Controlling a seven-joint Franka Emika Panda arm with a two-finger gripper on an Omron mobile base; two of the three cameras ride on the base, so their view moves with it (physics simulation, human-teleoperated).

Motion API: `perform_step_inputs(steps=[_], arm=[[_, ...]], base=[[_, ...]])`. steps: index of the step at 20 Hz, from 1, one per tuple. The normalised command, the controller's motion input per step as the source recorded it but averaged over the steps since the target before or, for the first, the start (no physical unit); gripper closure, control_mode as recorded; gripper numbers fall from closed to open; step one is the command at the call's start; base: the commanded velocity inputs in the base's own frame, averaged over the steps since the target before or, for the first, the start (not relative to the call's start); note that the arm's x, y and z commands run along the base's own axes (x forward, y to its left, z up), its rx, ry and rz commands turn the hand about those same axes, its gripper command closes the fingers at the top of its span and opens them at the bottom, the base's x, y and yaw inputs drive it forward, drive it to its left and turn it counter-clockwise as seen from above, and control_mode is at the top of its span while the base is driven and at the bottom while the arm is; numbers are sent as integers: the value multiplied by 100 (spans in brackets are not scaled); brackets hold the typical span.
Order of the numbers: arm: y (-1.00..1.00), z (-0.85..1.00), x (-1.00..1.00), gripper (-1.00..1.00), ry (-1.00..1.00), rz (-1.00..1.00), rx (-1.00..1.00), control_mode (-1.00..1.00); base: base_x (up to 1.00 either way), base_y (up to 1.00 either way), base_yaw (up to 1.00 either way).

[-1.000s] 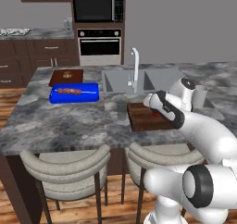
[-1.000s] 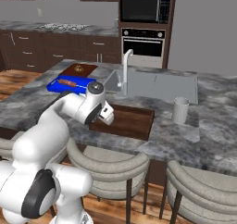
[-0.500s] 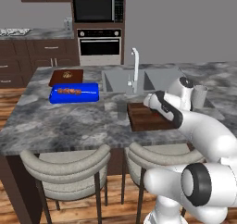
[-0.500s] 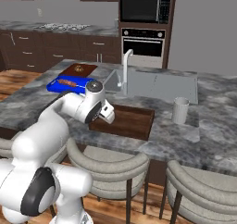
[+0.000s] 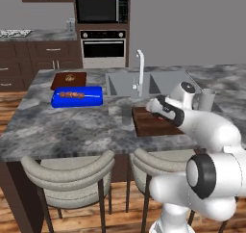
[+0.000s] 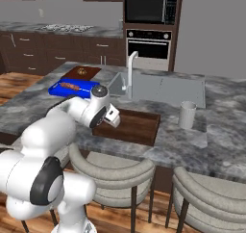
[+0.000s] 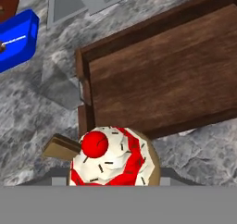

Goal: Take the cupcakes from the fridge and place them on the empty tray on the dining counter.

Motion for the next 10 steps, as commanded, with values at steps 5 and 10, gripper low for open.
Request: perform_step_inputs(steps=[5,10], arm=[[0,-26,50,100,0,5,0,-100],[-2,-18,40,100,0,2,0,-100]], base=[[0,0,0],[0,0,0]])
